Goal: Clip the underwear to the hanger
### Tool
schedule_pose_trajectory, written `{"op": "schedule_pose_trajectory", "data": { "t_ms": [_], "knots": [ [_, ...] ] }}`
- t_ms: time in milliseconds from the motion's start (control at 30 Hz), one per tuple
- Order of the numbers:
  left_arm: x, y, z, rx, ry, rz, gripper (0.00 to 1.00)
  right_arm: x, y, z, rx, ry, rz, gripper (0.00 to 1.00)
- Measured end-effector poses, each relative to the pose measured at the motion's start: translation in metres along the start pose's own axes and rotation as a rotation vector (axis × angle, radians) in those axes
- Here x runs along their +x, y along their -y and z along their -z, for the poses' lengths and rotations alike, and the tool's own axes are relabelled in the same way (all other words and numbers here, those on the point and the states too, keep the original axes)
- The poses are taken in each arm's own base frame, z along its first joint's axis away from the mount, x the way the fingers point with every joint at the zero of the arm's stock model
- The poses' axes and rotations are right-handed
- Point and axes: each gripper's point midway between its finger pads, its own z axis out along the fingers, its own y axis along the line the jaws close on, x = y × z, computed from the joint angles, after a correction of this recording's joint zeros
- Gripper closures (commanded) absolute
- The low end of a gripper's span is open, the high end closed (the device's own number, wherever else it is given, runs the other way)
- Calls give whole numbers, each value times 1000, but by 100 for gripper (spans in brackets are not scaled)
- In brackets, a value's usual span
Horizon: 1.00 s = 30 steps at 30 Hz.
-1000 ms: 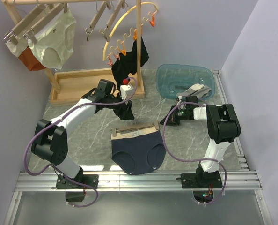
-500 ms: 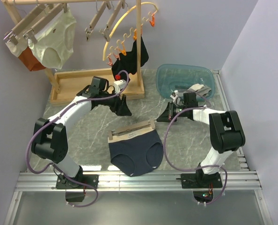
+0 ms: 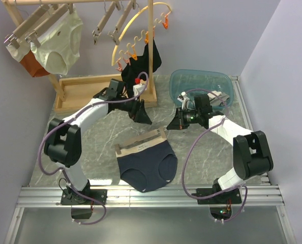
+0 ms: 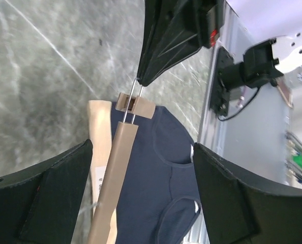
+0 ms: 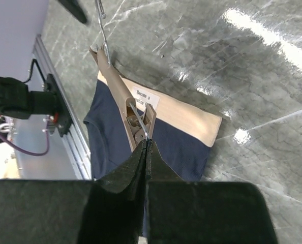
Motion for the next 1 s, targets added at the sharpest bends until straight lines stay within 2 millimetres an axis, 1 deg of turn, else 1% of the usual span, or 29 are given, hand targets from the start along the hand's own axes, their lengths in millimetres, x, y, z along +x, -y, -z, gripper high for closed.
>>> {"op": "schedule_pose_trajectory", "data": {
  "t_ms": [267, 367, 467, 700, 867, 900, 1000],
  "knots": [
    [22, -22, -31, 103, -77, 95, 16, -3, -10, 3, 17, 12, 96, 100],
    [27, -25, -41, 139, -96, 118, 16, -3, -14, 3, 19, 14, 128, 100],
    [28, -19, -49, 178, -114, 117, 17, -2, -16, 2, 21, 11, 141, 100],
    [33, 3, -63, 276, -140, 89, 20, -1, -16, 1, 33, 5, 147, 100],
    [38, 5, -71, 290, -155, 97, 20, 0, -18, 1, 31, 3, 151, 100],
    [38, 4, -73, 289, -155, 97, 21, 0, -18, 1, 30, 4, 152, 100],
    [39, 4, -75, 292, -154, 93, 29, 0, -20, 1, 28, 5, 157, 100]
  ]
}}
